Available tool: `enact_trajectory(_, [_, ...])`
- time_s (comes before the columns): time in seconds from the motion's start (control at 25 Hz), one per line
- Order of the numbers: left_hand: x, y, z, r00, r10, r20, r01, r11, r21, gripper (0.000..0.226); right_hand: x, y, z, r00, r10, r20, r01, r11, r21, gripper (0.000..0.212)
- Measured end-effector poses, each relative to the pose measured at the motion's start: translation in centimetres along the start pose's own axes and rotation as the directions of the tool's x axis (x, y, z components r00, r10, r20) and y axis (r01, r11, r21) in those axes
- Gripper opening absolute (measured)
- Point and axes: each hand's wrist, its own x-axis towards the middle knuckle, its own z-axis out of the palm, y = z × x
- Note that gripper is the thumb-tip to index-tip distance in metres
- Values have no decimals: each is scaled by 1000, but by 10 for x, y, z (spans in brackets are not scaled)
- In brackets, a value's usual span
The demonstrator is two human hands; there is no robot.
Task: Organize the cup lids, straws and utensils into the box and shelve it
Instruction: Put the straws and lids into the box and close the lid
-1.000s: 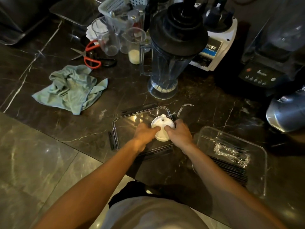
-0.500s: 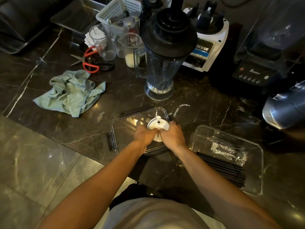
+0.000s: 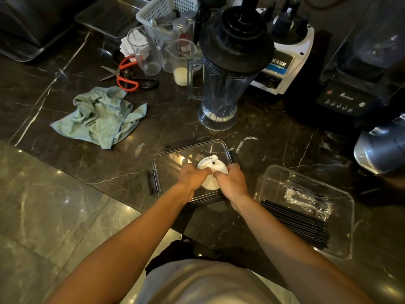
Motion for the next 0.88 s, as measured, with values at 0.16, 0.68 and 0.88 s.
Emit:
enact_trajectory(0.16, [0,2,-14,999,-3,52,4,1000,-26,49,1,0,-1,995,74,66,-87,970,229,24])
enact_trajectory(0.68, [-9,24,-25,865,187,466,37,902,-430,40,-19,-5,-32,974,-200,109,150,924,352,27])
enact_trajectory(0.88, [-15,24,1,829,255,497,74,831,-551,39,-30,1,-52,961,-269,54,219,870,441,34])
